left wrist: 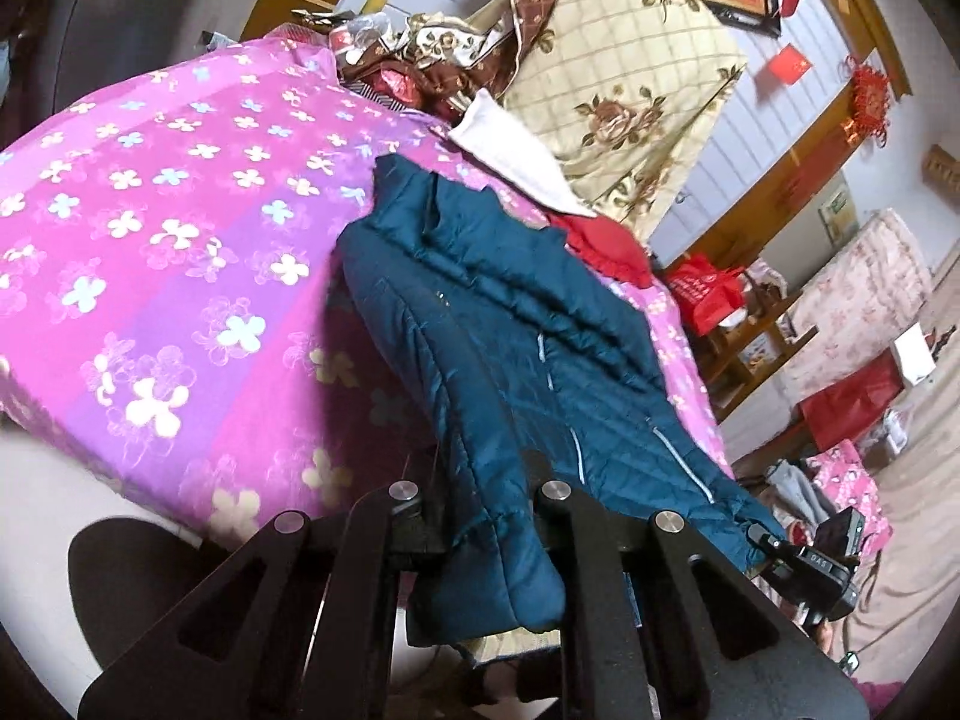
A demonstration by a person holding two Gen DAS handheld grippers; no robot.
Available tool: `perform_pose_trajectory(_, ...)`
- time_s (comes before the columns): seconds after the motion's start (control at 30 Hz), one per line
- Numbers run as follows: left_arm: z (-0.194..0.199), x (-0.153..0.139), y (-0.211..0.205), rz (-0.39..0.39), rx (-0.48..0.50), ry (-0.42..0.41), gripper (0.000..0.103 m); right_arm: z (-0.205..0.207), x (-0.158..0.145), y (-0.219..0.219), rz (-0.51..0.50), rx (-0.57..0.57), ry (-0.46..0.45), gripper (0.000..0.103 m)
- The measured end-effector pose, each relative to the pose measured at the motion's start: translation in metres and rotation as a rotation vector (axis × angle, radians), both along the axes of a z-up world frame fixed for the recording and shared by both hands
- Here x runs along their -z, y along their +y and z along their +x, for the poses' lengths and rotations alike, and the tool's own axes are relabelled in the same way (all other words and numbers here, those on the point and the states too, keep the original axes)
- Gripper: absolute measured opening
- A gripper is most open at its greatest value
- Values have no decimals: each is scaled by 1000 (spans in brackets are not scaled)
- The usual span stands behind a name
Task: Fold large clothes
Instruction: 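Lift the hem with both tools and fold it toward the collar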
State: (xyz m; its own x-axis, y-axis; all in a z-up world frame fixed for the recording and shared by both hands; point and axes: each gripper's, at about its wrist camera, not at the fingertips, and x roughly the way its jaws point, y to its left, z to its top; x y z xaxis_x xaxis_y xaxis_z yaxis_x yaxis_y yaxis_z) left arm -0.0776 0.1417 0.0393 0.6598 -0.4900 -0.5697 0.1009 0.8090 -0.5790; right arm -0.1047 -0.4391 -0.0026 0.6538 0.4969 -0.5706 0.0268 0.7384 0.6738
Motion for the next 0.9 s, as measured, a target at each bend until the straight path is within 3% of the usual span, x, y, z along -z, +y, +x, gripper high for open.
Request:
perform_pose_trajectory(0.23, -45, -16, 18, -46, -22, -34, 8, -36, -37, 12, -31, -26, -89, 18)
perform_pose_trajectory(0.43, -63, -40, 18, -9, -26, -113, 8, -50, -65, 22, -75, -37, -158, 18)
perform_pose_trajectory(0.57, -46, -43, 13, 21, -28, -121, 8, -33, -69, 23, -95, -29, -157, 18)
perform_pose_trajectory(0.9, 24, -67, -17, 217, -83, -189, 9, 34, -92, 24, -185, 28, -164, 18)
